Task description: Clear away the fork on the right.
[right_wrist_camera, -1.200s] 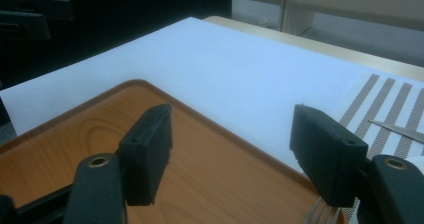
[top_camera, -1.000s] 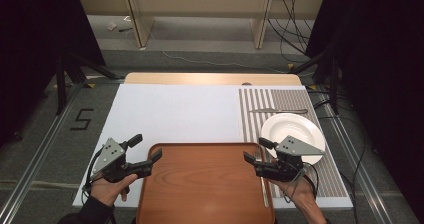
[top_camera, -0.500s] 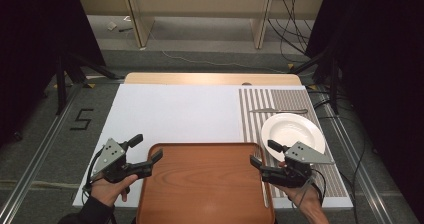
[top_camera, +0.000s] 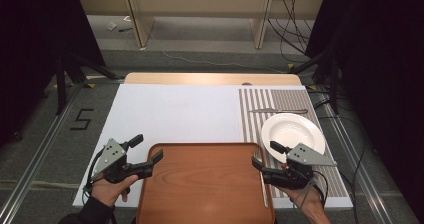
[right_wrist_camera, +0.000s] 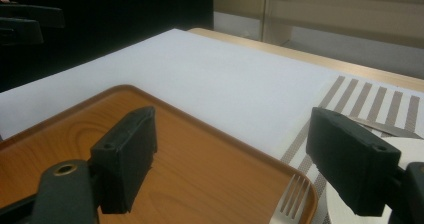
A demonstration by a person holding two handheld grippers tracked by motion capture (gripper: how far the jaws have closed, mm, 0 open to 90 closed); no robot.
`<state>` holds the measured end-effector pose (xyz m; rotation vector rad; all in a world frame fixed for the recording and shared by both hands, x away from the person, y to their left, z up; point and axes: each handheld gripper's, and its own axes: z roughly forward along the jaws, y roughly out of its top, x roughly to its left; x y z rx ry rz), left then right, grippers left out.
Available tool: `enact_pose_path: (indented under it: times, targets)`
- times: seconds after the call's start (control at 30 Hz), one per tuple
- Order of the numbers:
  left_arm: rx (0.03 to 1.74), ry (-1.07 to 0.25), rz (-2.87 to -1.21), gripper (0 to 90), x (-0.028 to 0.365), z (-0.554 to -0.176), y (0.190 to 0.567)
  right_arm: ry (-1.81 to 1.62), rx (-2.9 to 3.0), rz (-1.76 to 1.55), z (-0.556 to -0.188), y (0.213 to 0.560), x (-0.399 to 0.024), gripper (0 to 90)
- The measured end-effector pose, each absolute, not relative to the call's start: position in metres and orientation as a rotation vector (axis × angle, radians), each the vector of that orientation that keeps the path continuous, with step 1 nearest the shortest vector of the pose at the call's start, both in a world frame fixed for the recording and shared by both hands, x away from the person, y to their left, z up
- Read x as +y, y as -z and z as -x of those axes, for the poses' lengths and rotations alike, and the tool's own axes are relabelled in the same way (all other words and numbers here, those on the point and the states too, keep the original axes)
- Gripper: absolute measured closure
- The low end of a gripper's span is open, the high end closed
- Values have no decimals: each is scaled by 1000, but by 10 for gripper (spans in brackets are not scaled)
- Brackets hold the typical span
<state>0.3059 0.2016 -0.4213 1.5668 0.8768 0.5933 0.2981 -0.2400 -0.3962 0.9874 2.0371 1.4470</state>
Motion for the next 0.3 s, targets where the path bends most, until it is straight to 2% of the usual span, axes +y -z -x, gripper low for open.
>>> enact_pose_path:
  times: [0.3]
  targets:
    - [877,-594,-1569,160,202,-306,421,-1437,2047,-988,-299,397,-240,211]
